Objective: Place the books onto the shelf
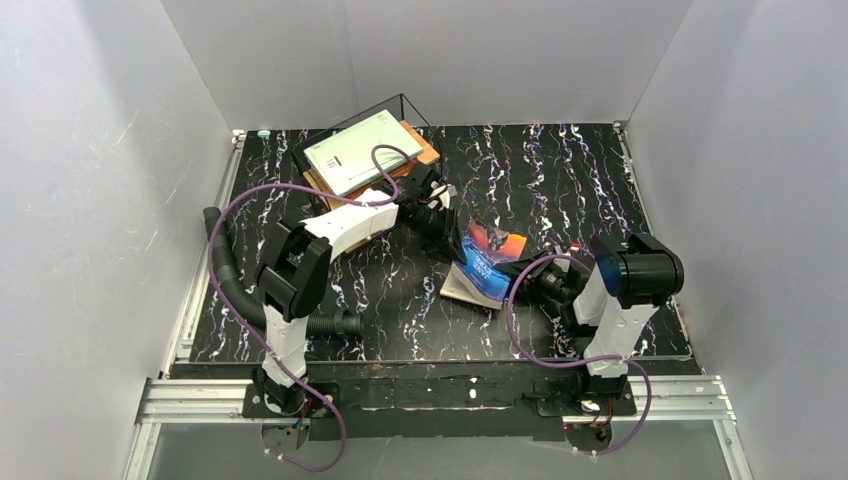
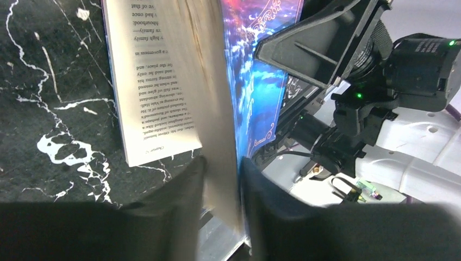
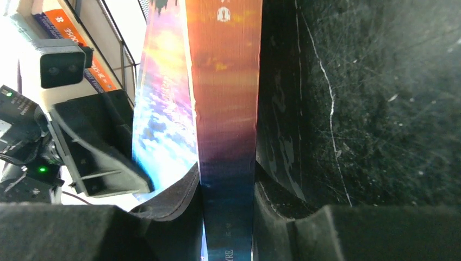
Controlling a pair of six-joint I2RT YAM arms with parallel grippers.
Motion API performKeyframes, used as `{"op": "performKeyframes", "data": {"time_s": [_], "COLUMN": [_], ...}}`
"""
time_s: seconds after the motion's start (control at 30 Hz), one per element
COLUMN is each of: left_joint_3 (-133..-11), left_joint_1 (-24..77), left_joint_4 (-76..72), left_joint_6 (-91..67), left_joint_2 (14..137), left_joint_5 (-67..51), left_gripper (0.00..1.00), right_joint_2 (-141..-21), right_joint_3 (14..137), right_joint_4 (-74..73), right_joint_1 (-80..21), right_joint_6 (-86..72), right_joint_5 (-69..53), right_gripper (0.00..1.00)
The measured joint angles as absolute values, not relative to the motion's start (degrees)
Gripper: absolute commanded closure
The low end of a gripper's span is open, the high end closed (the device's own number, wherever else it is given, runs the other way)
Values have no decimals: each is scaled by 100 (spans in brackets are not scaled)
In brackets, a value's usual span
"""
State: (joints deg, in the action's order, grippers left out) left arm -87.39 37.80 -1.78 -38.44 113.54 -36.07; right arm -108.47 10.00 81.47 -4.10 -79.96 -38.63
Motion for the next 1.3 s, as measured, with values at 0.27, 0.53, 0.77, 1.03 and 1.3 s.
{"op": "performKeyframes", "data": {"time_s": [0.27,0.53,0.77,1.03,1.3], "left_joint_3": [-9445,-10549,-10969,-10973,-10648], "left_joint_1": [3846,4099,4099,4099,4099], "left_joint_4": [829,2137,2858,3297,3336], "left_joint_6": [-3249,-2351,-1986,-1929,-1863], "left_joint_2": [11378,10744,9494,8654,7601], "left_joint_5": [-3310,-2429,-1719,-952,-93], "left_gripper": [2,2,2,2,2], "right_joint_2": [-10394,-9028,-7146,-7288,-8809], "right_joint_3": [777,729,1765,2665,2731], "right_joint_4": [7686,6340,3800,3782,4552], "right_joint_1": [-401,-447,-1616,-2191,-2392], "right_joint_6": [-7778,-7428,-6556,-6589,-7299], "right_joint_5": [-3684,-3505,-2803,-2759,-2707], "right_gripper": [99,99,99,99,99]}}
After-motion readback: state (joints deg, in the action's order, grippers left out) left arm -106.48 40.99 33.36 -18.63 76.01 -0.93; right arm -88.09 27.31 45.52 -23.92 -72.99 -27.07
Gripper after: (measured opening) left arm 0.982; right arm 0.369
